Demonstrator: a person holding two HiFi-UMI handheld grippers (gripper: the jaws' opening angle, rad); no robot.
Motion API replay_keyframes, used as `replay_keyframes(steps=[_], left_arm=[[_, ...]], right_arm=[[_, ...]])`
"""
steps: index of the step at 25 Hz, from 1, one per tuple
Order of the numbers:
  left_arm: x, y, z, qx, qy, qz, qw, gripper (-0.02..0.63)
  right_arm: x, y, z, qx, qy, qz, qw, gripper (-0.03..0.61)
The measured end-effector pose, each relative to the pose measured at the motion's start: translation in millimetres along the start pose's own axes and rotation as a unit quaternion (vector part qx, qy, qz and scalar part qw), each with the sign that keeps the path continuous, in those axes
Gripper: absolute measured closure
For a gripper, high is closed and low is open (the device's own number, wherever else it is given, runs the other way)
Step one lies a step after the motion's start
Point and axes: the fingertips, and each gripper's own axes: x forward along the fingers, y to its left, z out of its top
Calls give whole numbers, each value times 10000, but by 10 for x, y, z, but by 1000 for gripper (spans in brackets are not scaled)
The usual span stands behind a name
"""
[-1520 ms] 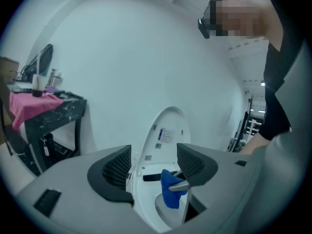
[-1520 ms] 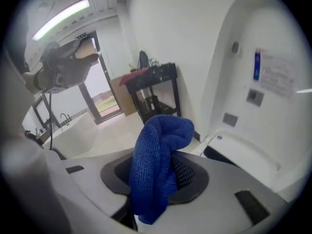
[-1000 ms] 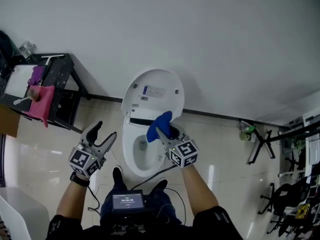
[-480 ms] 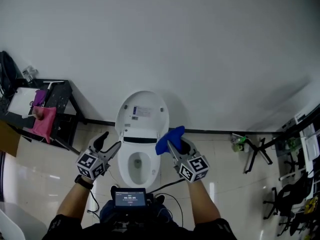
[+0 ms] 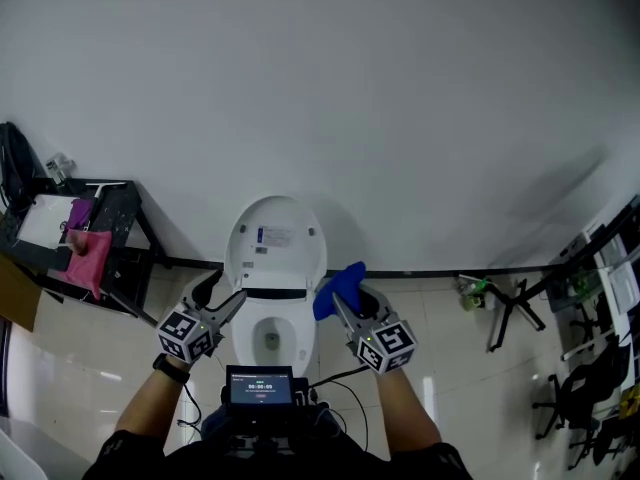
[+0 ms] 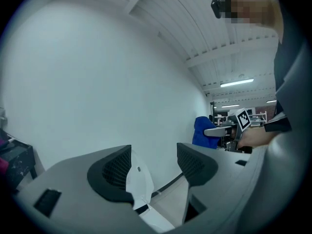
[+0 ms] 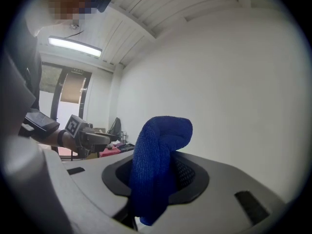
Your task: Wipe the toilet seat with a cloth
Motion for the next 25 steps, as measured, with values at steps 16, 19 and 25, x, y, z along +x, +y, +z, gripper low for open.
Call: replay_keyframes(steps=[16, 19, 25], left_arm=[[-25, 3, 105, 108, -83, 91, 9999, 327], [-44, 25, 103, 101, -82, 96, 9999, 327], [-58, 46, 173, 154, -155, 126, 9997, 327]], right_arm=[[-87, -77, 135, -118, -83, 31, 9999, 434], [-52, -36, 159, -163, -105, 82, 9998, 436], [-31, -29, 208, -246, -156, 107, 9995, 436]])
